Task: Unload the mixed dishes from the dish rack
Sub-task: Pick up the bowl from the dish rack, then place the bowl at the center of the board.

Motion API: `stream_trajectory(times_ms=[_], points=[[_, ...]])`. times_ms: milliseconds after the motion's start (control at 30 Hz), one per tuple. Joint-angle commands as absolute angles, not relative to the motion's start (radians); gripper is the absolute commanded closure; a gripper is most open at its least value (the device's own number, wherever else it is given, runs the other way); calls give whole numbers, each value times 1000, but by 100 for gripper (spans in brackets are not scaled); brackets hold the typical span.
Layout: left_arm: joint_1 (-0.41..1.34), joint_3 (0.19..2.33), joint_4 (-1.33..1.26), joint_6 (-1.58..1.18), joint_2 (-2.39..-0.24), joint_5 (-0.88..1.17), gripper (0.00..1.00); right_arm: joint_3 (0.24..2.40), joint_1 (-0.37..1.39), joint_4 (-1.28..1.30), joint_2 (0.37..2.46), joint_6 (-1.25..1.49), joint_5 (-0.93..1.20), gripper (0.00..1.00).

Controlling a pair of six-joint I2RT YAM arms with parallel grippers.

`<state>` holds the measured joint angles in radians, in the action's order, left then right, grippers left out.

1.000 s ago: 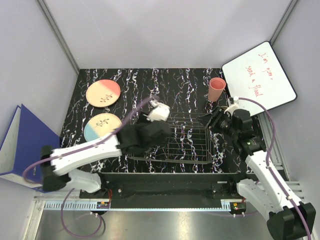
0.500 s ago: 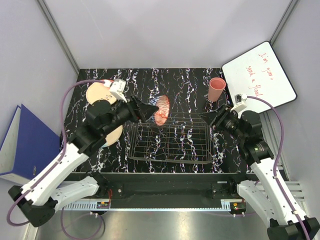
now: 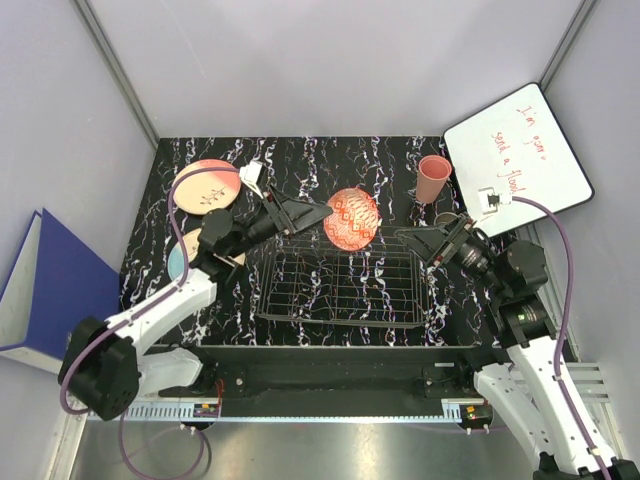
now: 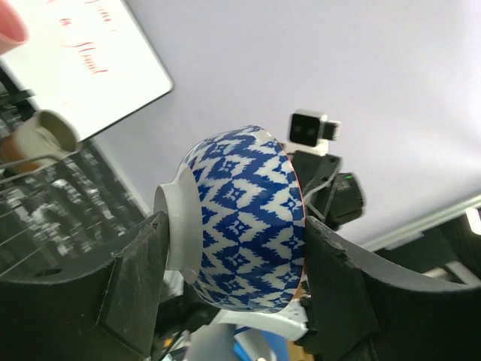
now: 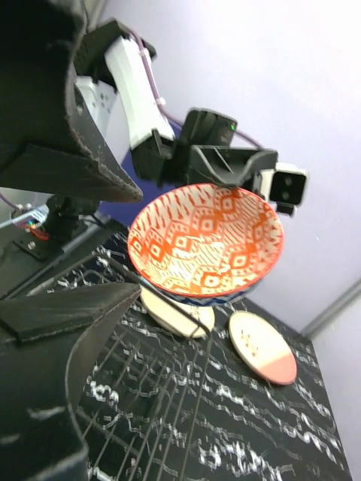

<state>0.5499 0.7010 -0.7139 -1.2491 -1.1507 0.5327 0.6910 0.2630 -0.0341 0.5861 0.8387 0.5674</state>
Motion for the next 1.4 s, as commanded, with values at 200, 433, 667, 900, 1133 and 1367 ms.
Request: stream_trajectory(times_ms=[200, 433, 667, 900, 1133, 1367], points=[[543, 710, -1134, -1422, -1230, 587, 100, 709, 272, -133, 652, 885, 652, 33], [543, 709, -1147, -1433, -1258, 584, 100, 747, 272, -172, 736, 888, 670, 33], [543, 712, -1155, -1436, -1287, 587, 100, 805, 279, -190, 807, 882, 672, 33], [543, 713, -1178, -1448, -1318, 589, 100, 862, 320, -149, 905, 842, 661, 42], [543, 716, -1183, -1450, -1327, 595, 100, 979, 402, 47, 1009, 736, 558, 53], [543, 724, -1186, -1453, -1330, 606, 100, 1011, 426, 143, 1052, 706, 473, 100]])
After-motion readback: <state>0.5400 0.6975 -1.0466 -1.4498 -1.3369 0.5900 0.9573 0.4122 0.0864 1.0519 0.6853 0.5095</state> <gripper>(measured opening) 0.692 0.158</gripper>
